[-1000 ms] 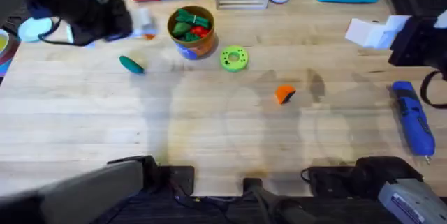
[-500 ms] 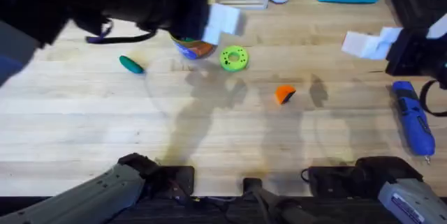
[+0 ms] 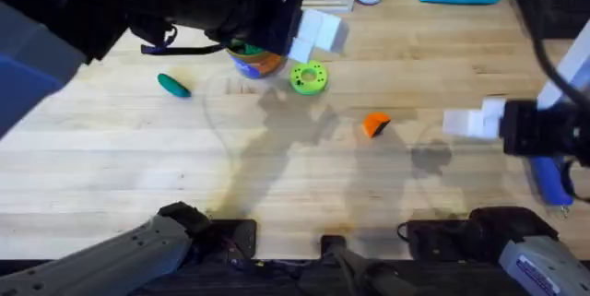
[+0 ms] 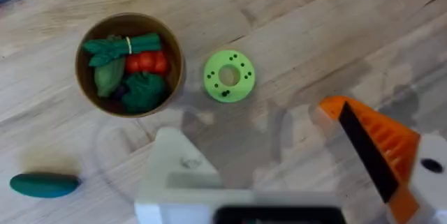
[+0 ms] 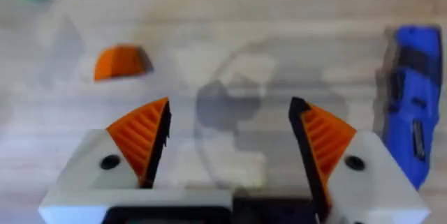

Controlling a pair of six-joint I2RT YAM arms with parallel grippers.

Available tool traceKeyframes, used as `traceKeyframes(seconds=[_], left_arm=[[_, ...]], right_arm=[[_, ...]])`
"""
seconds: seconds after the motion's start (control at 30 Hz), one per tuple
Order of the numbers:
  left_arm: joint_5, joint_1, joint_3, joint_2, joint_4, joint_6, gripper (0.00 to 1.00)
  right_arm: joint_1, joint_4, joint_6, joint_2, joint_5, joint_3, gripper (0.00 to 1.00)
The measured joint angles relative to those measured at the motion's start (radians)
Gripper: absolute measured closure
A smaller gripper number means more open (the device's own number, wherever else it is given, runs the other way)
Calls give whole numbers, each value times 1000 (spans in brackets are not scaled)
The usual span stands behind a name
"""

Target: Pick up the gripper from the table and insert it into the empty holder that is missing its gripper. Then pick up a screw, insert it into the mounting hole, and use the screwdriver to tighten it. Finally, clean up the table by picking up the vegetable and placing it into the bucket.

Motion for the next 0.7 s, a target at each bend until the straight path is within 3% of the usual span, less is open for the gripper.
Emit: traceKeyframes(seconds=[0.2,0.37,0.7], left_arm=[[-15,0,-5,-45,4,47,8],[-17,0,-99,-209,88,106,8],[-5,0,-578,-619,514,171,8]], right_arm=[[0,-60,0,0,0,0,9],[0,-60,0,0,0,0,10],[0,-60,0,0,0,1,9]])
